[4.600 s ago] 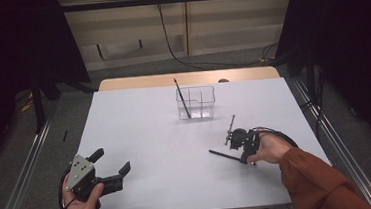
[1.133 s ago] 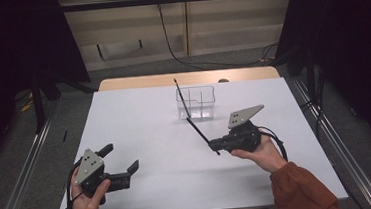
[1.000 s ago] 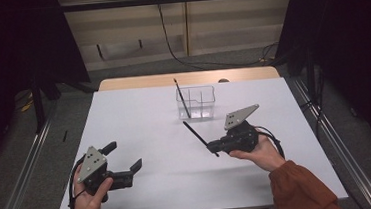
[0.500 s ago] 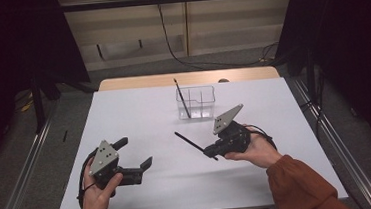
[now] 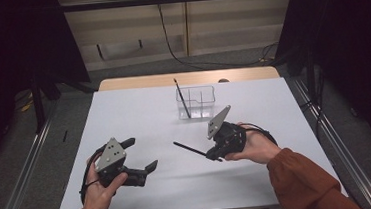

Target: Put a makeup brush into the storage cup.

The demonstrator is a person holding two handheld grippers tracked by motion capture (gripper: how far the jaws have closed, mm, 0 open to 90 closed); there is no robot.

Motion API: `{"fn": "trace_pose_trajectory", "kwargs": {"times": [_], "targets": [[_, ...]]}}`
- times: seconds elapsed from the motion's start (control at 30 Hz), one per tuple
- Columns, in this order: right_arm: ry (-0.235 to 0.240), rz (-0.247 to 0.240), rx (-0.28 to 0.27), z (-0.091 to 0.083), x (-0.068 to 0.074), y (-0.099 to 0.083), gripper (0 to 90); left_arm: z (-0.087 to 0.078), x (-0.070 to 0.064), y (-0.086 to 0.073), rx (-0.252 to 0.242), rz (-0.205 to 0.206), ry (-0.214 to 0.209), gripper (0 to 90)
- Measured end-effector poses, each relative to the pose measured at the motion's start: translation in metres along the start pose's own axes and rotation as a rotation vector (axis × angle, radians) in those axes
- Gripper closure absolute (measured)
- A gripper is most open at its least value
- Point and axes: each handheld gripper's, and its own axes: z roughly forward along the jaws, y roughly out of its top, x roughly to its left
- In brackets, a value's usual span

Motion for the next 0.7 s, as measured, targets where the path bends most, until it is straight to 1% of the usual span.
{"fn": "trace_pose_trajectory", "kwargs": {"times": [0.07,0.1,0.17,0.2,0.27,0.37,0.43,0.53,0.57,0.6,0.7], "targets": [[0.0,-0.01,0.015,-0.001,0.001,0.002,84.3,0.001,-0.001,0.002,0.017,0.01,-0.025,1.9],[-0.001,-0.014,0.023,-0.001,0.002,0.004,84.3,0.002,-0.001,0.003,0.021,0.01,-0.031,2.1],[-0.002,-0.024,0.037,-0.001,0.002,0.005,84.3,0.003,-0.001,0.006,0.043,0.029,-0.045,2.1],[0.0,-0.03,0.046,0.0,0.001,0.006,84.3,0.004,-0.002,0.006,0.049,0.03,-0.054,2.1],[0.001,-0.035,0.068,0.001,0.002,0.008,84.3,0.006,-0.002,0.008,0.06,0.034,-0.066,2.1],[0.009,-0.046,0.11,0.004,0.003,0.009,84.3,0.009,-0.002,0.009,0.072,0.038,-0.068,2.0],[0.016,-0.057,0.13,0.006,0.003,0.01,84.3,0.011,-0.003,0.011,0.085,0.042,-0.084,2.0],[0.024,-0.067,0.16,0.006,0.004,0.012,84.3,0.015,-0.005,0.015,0.119,0.064,-0.116,2.3],[0.029,-0.073,0.165,0.007,0.004,0.013,84.3,0.017,-0.006,0.016,0.122,0.067,-0.122,2.2],[0.03,-0.074,0.173,0.006,0.005,0.014,84.3,0.018,-0.007,0.017,0.132,0.08,-0.128,2.2],[0.037,-0.082,0.202,0.007,0.005,0.015,84.3,0.024,-0.01,0.018,0.157,0.09,-0.146,2.3]]}}
